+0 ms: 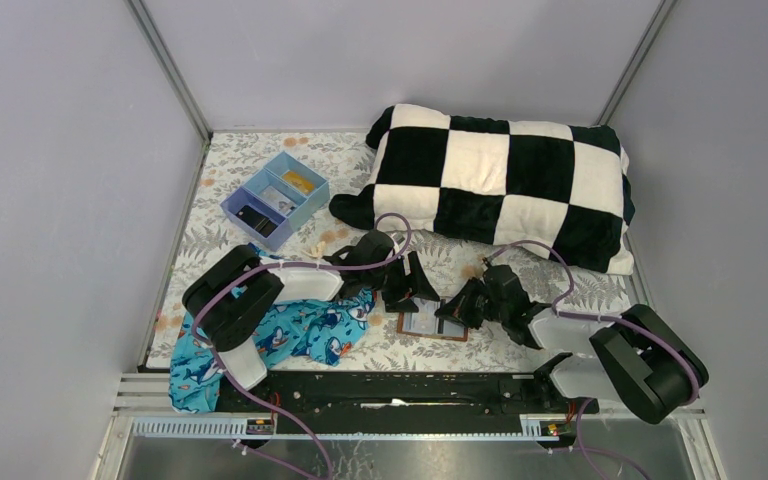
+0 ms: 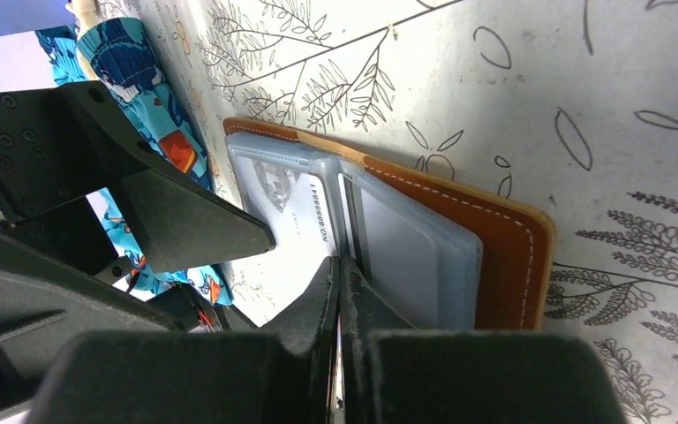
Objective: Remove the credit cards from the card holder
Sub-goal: Remove the credit card from the card holder.
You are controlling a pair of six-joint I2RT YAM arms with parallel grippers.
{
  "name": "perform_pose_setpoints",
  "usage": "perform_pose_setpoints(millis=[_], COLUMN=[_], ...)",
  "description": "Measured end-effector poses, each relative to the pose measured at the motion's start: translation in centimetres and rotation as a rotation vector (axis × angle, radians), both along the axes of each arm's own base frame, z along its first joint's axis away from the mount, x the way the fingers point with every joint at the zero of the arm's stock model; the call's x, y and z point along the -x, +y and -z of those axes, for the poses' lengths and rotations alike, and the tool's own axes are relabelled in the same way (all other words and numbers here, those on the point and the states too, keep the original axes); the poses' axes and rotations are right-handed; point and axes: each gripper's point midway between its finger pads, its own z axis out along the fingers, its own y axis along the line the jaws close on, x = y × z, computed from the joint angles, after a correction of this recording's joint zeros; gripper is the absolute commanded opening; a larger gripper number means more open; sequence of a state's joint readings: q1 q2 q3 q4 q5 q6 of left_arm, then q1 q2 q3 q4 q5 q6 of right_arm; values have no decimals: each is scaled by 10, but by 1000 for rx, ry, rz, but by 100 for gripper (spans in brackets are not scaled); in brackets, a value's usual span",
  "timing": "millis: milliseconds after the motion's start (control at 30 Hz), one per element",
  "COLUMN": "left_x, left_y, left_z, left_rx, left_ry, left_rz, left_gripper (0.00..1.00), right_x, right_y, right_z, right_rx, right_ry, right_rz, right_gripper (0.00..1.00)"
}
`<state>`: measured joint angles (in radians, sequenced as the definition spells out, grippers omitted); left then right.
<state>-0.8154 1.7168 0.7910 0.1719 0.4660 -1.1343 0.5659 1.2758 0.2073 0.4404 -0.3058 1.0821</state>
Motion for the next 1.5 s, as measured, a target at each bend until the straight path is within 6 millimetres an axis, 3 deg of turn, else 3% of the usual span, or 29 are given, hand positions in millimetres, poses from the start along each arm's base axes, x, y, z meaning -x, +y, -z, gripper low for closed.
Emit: perform_pose_setpoints(millis=[433, 467, 600, 867, 1100, 1333, 1500], left_x=[-7, -7, -6, -8, -5, -1, 1], left_y=[9, 9, 13, 32, 39, 40, 22], left_z=[0, 0, -3, -5, 4, 6, -17], left_rx=[7, 8, -2, -89, -124, -181, -165], left_ry=[9, 8, -15, -90, -81, -108, -184], left_rz=[-15, -14, -5, -15, -13, 8, 63], left_gripper=[74, 74, 75, 75, 75, 76, 77], right_x=[5, 6, 7, 5, 4, 1, 0], right_y=[-16, -16, -15, -13, -8, -5, -4], right_z=[-5, -4, -4, -6, -6, -8, -9], right_rx=[34, 35, 30, 21, 10, 2, 0], right_ry=[-38, -38, -37, -51, -44, -49, -52], right_rz=[27, 26, 16, 2, -18, -23, -22], right_gripper=[0, 7, 16, 17, 18, 17, 17])
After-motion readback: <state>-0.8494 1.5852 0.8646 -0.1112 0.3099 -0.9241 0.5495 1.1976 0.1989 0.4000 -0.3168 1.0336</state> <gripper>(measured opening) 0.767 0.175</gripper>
